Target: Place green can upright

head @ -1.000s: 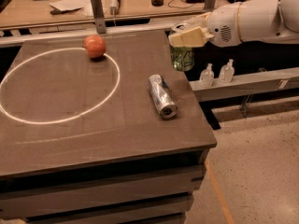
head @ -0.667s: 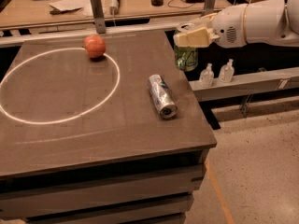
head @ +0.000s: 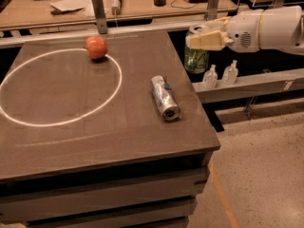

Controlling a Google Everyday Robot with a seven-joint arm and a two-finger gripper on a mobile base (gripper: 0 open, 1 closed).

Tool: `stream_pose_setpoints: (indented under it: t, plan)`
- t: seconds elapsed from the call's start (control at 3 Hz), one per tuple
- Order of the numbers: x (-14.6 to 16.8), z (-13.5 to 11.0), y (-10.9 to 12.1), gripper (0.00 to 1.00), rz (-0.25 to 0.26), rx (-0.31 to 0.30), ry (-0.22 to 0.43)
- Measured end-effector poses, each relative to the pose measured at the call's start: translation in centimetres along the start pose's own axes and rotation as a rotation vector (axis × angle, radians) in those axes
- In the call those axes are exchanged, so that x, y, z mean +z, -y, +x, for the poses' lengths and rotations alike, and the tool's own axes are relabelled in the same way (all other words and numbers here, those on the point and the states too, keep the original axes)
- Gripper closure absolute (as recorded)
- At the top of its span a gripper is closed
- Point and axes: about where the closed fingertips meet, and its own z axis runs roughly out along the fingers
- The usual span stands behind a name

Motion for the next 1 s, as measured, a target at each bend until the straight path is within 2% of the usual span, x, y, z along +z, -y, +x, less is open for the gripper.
stream_pose_setpoints:
  t: [0.33,0.67,1.0]
  plan:
    - [0.0,0.0,0.0,1.00,0.000,0.000,0.000]
    - [-1.9,-1.5,-0.5,1.00,-0.014,0.029,-0.009]
    - [-1.9,-1.5,-0.5,1.00,-0.014,0.029,-0.009]
